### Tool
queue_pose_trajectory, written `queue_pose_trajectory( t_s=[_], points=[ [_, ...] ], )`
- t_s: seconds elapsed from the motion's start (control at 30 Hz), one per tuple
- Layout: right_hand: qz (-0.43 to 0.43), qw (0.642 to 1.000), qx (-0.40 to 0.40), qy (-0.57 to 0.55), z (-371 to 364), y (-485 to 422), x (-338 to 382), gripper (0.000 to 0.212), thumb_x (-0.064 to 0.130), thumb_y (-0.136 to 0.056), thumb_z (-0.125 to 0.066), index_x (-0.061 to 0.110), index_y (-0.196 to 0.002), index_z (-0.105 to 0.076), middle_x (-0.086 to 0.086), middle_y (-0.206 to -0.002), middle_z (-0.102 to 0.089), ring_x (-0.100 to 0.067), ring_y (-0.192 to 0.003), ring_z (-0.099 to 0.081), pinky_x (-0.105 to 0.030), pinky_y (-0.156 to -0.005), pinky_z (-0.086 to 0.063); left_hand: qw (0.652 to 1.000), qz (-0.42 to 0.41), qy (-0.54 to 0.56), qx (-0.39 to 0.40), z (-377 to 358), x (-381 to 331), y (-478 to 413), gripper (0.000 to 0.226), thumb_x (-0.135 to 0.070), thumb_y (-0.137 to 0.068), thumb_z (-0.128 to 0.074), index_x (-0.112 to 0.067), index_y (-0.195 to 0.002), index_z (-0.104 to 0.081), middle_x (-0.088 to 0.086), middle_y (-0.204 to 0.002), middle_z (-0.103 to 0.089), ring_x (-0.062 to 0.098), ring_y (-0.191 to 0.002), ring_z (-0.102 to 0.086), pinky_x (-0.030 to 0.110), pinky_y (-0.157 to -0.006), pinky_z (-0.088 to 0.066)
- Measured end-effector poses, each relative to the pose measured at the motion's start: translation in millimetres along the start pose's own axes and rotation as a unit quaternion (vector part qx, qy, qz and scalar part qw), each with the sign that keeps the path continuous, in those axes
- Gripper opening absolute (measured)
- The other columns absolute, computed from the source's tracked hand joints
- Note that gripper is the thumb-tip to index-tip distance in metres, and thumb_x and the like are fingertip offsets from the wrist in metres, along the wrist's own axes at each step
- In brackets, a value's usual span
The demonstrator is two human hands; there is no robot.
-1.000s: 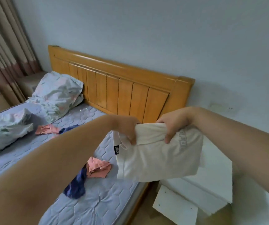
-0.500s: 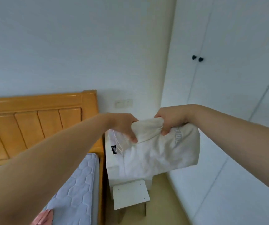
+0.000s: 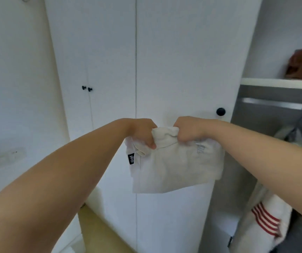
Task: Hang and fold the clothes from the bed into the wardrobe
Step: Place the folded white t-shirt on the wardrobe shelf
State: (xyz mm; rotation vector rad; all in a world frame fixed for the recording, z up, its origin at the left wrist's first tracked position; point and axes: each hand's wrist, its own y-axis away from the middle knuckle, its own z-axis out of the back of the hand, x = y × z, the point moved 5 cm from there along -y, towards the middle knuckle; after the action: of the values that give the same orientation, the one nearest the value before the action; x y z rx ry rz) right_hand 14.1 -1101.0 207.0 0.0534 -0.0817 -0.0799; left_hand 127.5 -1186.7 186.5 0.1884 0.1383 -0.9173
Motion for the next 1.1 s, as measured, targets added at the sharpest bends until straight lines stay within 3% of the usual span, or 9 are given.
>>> queue_pose_trajectory(
  t_s=[0.13,0.3,0.47,0.57,0.67,0.8,0.93,1.0,1.1],
  points=[
    [-0.091,0.995,-0.036,0.014,35,46,-74,0.019,0.002,-0.073,-0.049,0.011,-0.057,-0.044,-0.004,-0.054,-0.045,-0.017,-0.043,-0.040,-0.013,-0.030,-0.022,0.997,-0.066,0.029,-0.002,16,-78,-46,0.032,-0.033,-0.072,-0.076,-0.017,-0.096,-0.063,-0.005,-0.090,-0.064,0.014,-0.083,-0.061,0.026,-0.065,-0.046],
    [-0.181,0.980,-0.072,0.032,86,94,-144,0.009,0.006,-0.076,-0.047,0.007,-0.068,-0.051,-0.008,-0.065,-0.052,-0.021,-0.056,-0.046,-0.025,-0.045,-0.030,0.986,-0.153,0.066,-0.011,50,-172,-77,0.021,-0.029,-0.074,-0.075,-0.025,-0.089,-0.062,-0.011,-0.086,-0.063,0.012,-0.083,-0.059,0.024,-0.064,-0.042],
    [-0.265,0.957,-0.116,0.025,157,144,-193,0.008,0.003,-0.069,-0.051,0.009,-0.063,-0.050,-0.004,-0.059,-0.049,-0.018,-0.049,-0.043,-0.017,-0.036,-0.027,0.973,-0.209,0.097,-0.027,112,-252,-79,0.025,-0.025,-0.072,-0.078,-0.024,-0.094,-0.067,-0.004,-0.092,-0.069,0.019,-0.084,-0.067,0.035,-0.068,-0.058],
    [-0.288,0.944,-0.160,0.010,195,168,-220,0.026,0.015,-0.047,-0.049,0.010,-0.071,-0.056,-0.009,-0.067,-0.052,-0.022,-0.058,-0.044,-0.026,-0.052,-0.029,0.964,-0.241,0.092,-0.064,153,-292,-80,0.023,-0.024,-0.072,-0.078,-0.022,-0.093,-0.068,-0.001,-0.088,-0.069,0.017,-0.073,-0.065,0.024,-0.053,-0.052],
    [-0.314,0.921,-0.228,0.013,234,188,-245,0.024,0.015,-0.044,-0.048,0.009,-0.067,-0.052,-0.011,-0.063,-0.050,-0.022,-0.053,-0.041,-0.022,-0.048,-0.025,0.950,-0.270,0.044,-0.152,195,-332,-85,0.023,-0.021,-0.075,-0.076,-0.021,-0.095,-0.065,-0.004,-0.078,-0.064,0.016,-0.068,-0.060,0.018,-0.047,-0.047],
    [-0.292,0.844,-0.450,-0.002,292,210,-277,0.015,0.008,-0.070,-0.055,0.008,-0.057,-0.047,-0.010,-0.054,-0.047,-0.026,-0.054,-0.046,-0.022,-0.040,-0.030,0.880,-0.308,-0.066,-0.355,245,-377,-92,0.024,-0.015,-0.073,-0.069,-0.025,-0.092,-0.058,-0.001,-0.085,-0.063,0.025,-0.082,-0.060,0.031,-0.063,-0.048],
    [-0.237,0.716,-0.607,0.251,286,217,-299,0.007,0.011,-0.071,-0.060,0.009,-0.078,-0.058,-0.019,-0.077,-0.063,-0.041,-0.073,-0.059,-0.035,-0.058,-0.034,0.767,-0.311,-0.149,-0.541,240,-399,-119,0.036,-0.019,-0.079,-0.063,-0.021,-0.113,-0.053,0.006,-0.105,-0.064,0.034,-0.098,-0.060,0.035,-0.065,-0.037],
    [-0.211,0.731,-0.571,0.307,256,208,-322,0.016,0.008,-0.071,-0.063,0.004,-0.085,-0.058,-0.020,-0.083,-0.062,-0.040,-0.075,-0.059,-0.038,-0.058,-0.037,0.755,-0.318,-0.223,-0.528,210,-406,-152,0.050,-0.019,-0.078,-0.067,-0.019,-0.124,-0.046,0.005,-0.110,-0.060,0.031,-0.101,-0.060,0.035,-0.065,-0.034],
    [-0.223,0.826,-0.404,0.322,210,186,-365,0.016,0.007,-0.076,-0.059,0.010,-0.090,-0.052,-0.015,-0.092,-0.062,-0.035,-0.082,-0.059,-0.035,-0.064,-0.039,0.788,-0.350,-0.271,-0.429,156,-410,-203,0.054,-0.020,-0.081,-0.066,-0.020,-0.129,-0.041,0.004,-0.112,-0.057,0.027,-0.101,-0.058,0.034,-0.070,-0.035]
  ],
)
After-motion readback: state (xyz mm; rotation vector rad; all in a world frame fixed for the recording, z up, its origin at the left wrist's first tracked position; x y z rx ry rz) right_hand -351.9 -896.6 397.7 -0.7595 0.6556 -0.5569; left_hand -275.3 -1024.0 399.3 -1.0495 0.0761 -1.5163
